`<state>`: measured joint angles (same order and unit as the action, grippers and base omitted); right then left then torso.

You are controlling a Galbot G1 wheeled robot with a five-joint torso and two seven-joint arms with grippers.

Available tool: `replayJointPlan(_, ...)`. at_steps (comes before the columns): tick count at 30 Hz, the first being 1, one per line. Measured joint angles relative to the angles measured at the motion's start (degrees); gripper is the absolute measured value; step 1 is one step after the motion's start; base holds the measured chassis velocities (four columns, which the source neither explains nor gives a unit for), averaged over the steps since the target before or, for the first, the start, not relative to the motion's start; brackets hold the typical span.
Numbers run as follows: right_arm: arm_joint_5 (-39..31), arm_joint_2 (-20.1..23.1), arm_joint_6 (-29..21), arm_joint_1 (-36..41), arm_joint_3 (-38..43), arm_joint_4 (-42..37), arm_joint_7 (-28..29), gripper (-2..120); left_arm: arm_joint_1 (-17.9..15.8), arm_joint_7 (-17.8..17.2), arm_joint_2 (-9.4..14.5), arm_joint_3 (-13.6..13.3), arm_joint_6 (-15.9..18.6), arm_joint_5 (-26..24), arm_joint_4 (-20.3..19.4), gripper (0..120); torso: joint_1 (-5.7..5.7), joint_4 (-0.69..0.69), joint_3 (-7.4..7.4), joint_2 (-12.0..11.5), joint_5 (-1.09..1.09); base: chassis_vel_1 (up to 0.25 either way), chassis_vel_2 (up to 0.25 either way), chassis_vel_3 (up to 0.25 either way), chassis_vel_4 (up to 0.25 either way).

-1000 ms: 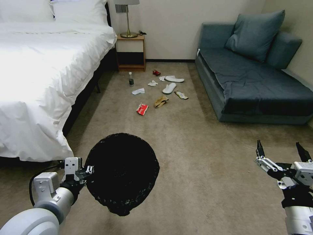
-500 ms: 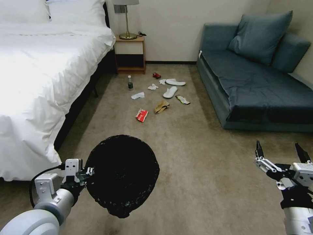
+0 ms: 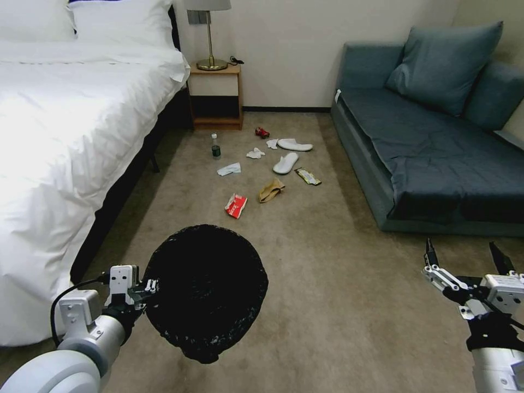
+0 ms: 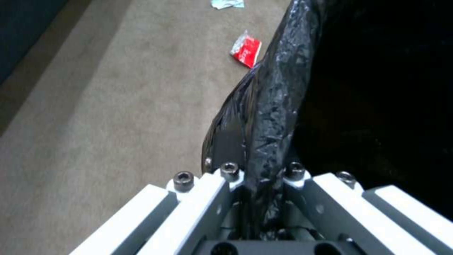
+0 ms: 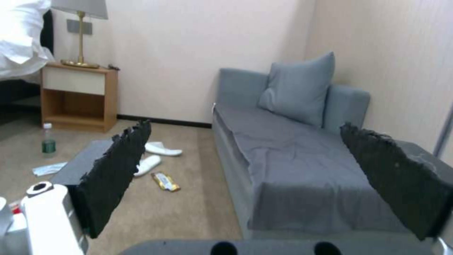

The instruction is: Pick up the trash bin, then pick up the garbage on the floor and place it into the trash bin.

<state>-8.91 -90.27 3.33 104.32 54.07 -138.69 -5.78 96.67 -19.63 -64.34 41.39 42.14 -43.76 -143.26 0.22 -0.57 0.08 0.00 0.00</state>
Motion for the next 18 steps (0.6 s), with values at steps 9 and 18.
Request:
replayJointPlan(9,0.0,0.0,0.1,0.0,0.0,-0.1,0.0,100,0.1,0.3,0.0,0.0,0.0,0.1,0.0,2,0.0,0.0,0.0,0.0,-0.01,-0.155,0.172,0.182,-0.161)
replayJointPlan(18,0.0,-0.1,0.4,0.2,0.1,-0.2,0.0,100,0.1,0.6,0.0,-0.1,0.0,0.4,0.0,2,0.01,0.01,0.0,0.0,0.0,-0.153,0.205,0.215,-0.151)
